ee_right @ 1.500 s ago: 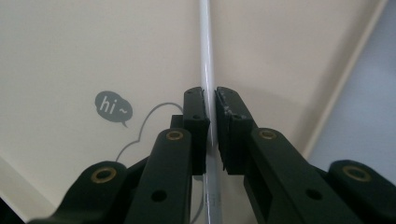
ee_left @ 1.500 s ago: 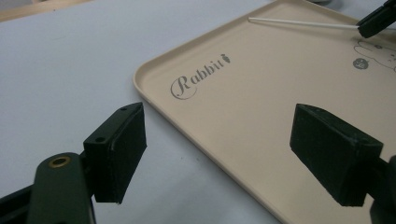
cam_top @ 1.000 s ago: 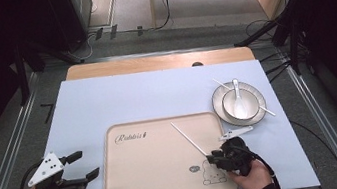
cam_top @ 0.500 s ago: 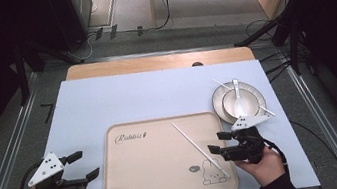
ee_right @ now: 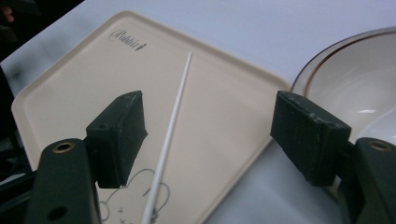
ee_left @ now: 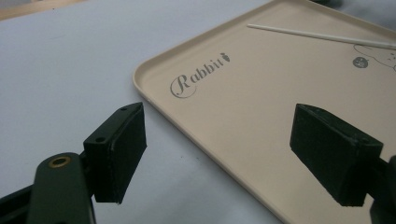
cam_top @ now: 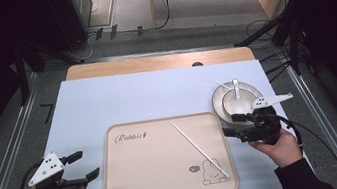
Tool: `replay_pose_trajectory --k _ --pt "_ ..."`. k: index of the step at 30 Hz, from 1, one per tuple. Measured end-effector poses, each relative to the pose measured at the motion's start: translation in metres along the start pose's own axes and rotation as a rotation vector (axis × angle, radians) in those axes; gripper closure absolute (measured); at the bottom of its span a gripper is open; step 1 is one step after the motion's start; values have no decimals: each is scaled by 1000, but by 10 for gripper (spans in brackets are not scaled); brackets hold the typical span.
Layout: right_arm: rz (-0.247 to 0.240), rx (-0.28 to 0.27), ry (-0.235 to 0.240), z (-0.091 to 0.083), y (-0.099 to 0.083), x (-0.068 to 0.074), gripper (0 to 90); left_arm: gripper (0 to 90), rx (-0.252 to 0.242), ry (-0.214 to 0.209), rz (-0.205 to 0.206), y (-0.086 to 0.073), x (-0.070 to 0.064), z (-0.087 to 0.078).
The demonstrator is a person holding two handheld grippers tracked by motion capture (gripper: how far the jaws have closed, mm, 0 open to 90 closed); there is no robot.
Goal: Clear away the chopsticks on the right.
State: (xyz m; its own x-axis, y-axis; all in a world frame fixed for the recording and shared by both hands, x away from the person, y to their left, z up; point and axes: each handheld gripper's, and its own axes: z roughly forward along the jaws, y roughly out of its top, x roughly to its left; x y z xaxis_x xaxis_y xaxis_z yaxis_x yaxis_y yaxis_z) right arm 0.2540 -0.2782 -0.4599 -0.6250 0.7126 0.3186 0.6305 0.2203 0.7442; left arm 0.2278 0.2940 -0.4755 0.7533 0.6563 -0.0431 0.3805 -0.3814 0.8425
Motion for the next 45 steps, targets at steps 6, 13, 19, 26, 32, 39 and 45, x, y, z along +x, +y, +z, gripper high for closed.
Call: replay_pose_trajectory --k 6,13,19,26,32,39,45 --pt "8 -12 -23 -12 10 -22 243 192 0 3 -2 0 0 0" --pt "3 -32 -113 -32 17 -54 280 192 1 2 -1 0 0 0" --pt "28 -38 -140 -41 18 -69 330 191 4 2 -2 0 0 0" --pt "45 -20 -197 -48 8 -96 406 192 2 -1 -1 0 0 0" --pt "99 -15 -232 -54 -5 -114 557 192 1 -2 0 0 0 0" --pt "110 25 -270 -48 -19 -128 618 192 1 -3 1 0 0 0" --pt "137 78 -235 -31 -24 -140 704 192 9 -4 3 0 0 1"
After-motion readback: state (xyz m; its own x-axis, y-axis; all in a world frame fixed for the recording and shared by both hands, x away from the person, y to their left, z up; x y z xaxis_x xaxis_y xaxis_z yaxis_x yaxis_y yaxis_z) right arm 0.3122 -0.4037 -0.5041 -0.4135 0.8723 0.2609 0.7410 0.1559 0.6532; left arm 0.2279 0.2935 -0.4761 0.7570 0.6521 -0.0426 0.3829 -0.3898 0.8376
